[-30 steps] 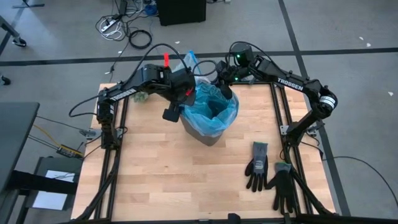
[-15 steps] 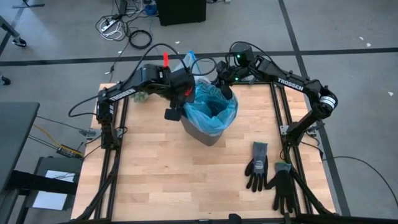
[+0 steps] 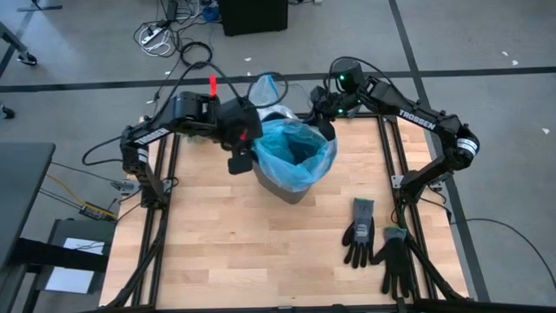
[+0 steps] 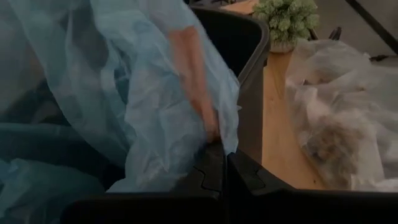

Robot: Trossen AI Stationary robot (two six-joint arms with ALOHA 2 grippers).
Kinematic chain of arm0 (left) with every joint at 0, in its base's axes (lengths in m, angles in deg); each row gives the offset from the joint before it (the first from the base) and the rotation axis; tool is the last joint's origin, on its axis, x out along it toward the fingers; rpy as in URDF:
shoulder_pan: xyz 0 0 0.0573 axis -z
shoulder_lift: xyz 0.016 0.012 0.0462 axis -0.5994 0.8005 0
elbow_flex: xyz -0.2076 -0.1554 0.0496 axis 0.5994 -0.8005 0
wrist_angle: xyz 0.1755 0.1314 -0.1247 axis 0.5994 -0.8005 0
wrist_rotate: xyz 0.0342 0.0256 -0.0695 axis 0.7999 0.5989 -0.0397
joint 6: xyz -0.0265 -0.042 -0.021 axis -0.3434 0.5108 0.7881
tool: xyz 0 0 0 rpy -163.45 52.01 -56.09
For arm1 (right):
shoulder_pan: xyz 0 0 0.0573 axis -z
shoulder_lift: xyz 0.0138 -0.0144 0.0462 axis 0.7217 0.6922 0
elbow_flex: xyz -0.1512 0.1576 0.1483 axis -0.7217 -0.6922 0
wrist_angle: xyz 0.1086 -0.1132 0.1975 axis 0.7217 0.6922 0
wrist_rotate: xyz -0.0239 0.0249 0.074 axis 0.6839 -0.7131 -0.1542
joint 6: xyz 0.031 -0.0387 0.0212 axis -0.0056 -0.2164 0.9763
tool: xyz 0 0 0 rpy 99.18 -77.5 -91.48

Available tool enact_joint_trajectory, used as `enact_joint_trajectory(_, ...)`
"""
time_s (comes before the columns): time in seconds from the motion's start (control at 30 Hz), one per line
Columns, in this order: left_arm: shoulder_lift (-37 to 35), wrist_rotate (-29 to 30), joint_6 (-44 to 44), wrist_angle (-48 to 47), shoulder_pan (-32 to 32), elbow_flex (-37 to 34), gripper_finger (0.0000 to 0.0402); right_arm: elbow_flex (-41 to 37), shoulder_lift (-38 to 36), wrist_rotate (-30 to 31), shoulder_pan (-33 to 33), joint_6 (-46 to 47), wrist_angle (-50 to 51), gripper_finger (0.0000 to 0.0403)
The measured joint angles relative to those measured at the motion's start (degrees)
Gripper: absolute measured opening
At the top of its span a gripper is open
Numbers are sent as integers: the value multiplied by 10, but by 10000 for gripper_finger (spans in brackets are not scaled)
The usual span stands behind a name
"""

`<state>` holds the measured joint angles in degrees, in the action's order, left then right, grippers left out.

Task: Place trash/remove bag and relplace
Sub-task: Insert the new blue trash bag into the trash bin

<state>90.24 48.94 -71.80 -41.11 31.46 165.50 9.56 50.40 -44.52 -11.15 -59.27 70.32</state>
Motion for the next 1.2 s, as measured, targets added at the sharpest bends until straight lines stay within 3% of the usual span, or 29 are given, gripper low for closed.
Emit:
enact_joint_trajectory(0.27, -11, -1, 122, 0, 24, -7, 39, 0, 0, 31, -5, 1, 14, 0)
enact_joint_trajectory(0.6, -17, 4, 238, 0, 44, -109, 39, 0, 0, 53, -27, 3, 34, 0)
enact_joint_trajectory(0.77, -22, 13, 291, 0, 51, -126, 39, 0, 0, 101, -43, -9, 33, 0)
enact_joint_trajectory(1.0, -29, 73, 307, 0, 58, -127, 39, 0, 0, 125, -54, 12, 72, 0)
enact_joint_trajectory(1.2, -34, 79, 308, 0, 58, -127, 39, 0, -5, 120, -78, 45, 151, 0)
